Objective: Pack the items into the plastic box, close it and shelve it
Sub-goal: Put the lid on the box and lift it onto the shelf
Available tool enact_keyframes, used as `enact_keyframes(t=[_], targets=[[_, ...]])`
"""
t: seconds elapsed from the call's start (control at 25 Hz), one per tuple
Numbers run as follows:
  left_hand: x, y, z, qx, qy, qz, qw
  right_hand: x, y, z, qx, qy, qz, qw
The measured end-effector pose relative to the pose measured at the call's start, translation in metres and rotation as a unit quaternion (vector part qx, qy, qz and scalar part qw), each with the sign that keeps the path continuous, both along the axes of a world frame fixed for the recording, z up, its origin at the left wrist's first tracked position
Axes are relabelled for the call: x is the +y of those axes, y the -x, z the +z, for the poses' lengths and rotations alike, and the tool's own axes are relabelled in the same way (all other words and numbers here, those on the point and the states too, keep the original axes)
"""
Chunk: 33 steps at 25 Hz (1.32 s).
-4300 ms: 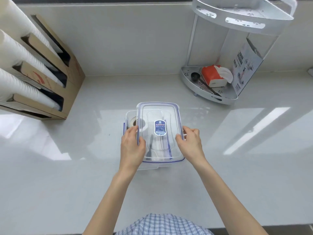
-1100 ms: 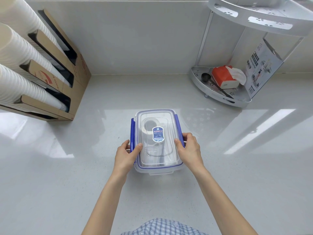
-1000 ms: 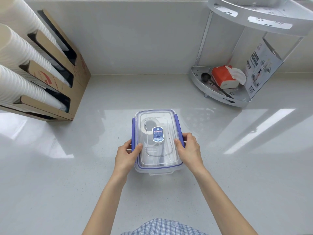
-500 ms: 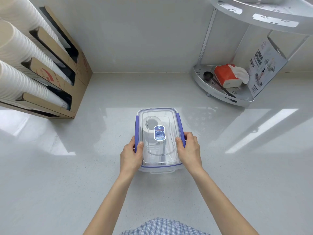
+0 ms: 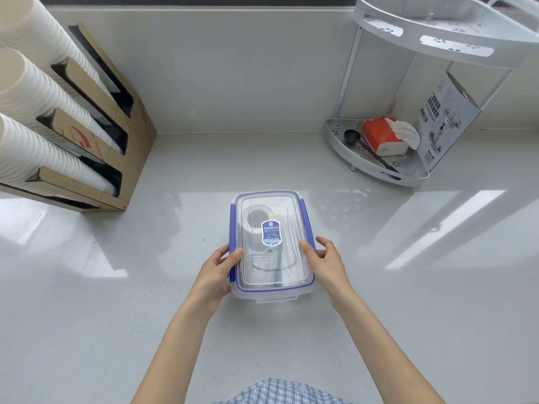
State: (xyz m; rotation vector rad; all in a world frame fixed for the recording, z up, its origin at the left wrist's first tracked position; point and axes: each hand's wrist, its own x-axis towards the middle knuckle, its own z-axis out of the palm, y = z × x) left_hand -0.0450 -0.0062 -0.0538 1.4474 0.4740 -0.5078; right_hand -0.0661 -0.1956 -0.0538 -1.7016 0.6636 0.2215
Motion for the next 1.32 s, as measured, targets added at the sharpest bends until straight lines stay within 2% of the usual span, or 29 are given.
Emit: enact_keyframes(t=[0.24,0.44,0.96,1.32], targets=[[0.003,0.000,-0.002,0.004,0.034,0.008,0.999,-0.004,0.002,-0.004,-0.016,-0.010,-0.003,1.000],[-0.009,-0.001,0.019,-0.045,0.043,-0.009,0.998,-0.010,0.002,0.015,-0.072,-0.016,-0.014,0.997],[-0.049,-0.041,0.131,-0.202,0.069,-0.072,0.974,-0.065,-0.015,0.144,-0.227,-0.012,0.011,0.974],[-0.105,-0.064,0.210,-0.263,0.115,-0.133,0.949,-0.135,-0.037,0.237,-0.276,0.098,-0.014,0.956]])
